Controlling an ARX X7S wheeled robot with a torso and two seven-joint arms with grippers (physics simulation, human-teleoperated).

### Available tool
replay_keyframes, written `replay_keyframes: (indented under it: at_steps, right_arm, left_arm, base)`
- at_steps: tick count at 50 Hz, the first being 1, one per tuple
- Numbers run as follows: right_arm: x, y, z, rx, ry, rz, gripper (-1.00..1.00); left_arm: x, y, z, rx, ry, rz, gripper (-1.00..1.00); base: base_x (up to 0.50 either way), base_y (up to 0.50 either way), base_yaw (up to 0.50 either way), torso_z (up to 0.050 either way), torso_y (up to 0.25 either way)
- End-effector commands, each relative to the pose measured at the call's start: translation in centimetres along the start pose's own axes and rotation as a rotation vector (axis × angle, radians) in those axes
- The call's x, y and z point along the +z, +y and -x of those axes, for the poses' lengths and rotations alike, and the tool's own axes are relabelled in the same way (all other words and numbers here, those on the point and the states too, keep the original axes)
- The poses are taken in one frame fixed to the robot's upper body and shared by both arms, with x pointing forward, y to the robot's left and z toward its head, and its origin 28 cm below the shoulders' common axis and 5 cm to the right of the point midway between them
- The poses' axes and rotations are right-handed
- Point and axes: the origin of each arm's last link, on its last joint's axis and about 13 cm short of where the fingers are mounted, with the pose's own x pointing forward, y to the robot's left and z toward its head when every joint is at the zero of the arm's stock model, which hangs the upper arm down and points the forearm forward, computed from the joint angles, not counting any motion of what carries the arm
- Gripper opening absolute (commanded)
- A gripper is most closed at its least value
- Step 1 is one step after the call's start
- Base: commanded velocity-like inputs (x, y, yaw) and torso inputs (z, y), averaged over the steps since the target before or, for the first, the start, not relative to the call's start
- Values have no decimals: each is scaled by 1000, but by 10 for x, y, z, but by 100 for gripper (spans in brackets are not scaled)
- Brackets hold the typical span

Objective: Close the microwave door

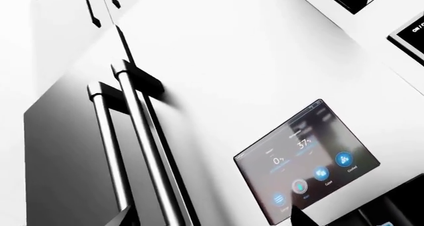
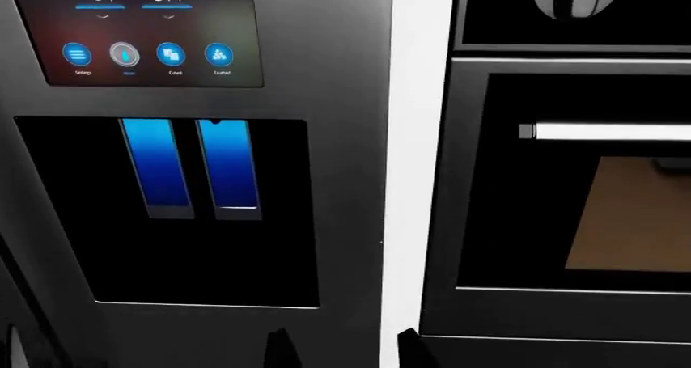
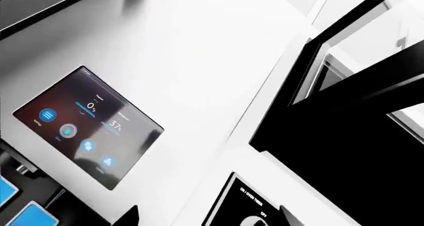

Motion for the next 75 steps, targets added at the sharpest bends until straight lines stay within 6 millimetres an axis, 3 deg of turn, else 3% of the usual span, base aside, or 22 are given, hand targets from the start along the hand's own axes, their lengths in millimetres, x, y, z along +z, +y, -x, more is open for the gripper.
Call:
replay_keyframes:
  at_steps: [1,32,39,46,57,75]
  right_arm:
    - [3,-3,-1,-30,-16,10,100]
    - [5,-1,0,-9,-47,68,100]
    - [15,-6,-3,5,-79,74,100]
    - [31,-29,-34,-9,-134,76,100]
    - [47,-47,-67,-30,-215,99,100]
    - [73,-66,-104,-43,-354,153,100]
  left_arm:
    - [5,4,0,22,-20,-22,100]
    - [7,6,0,30,-33,-22,100]
    - [10,6,-2,30,-41,-20,100]
    - [10,6,-3,28,-40,-22,100]
    - [11,6,-3,24,-44,-16,100]
    - [10,5,-3,9,-45,-21,100]
  base:
    - [0,0,0,0,0]
    - [228,-64,0,0,0]
    - [0,0,0,0,0]
    - [0,0,0,0,0]
    - [0,0,0,0,0]
    - [0,0,0,0,0]
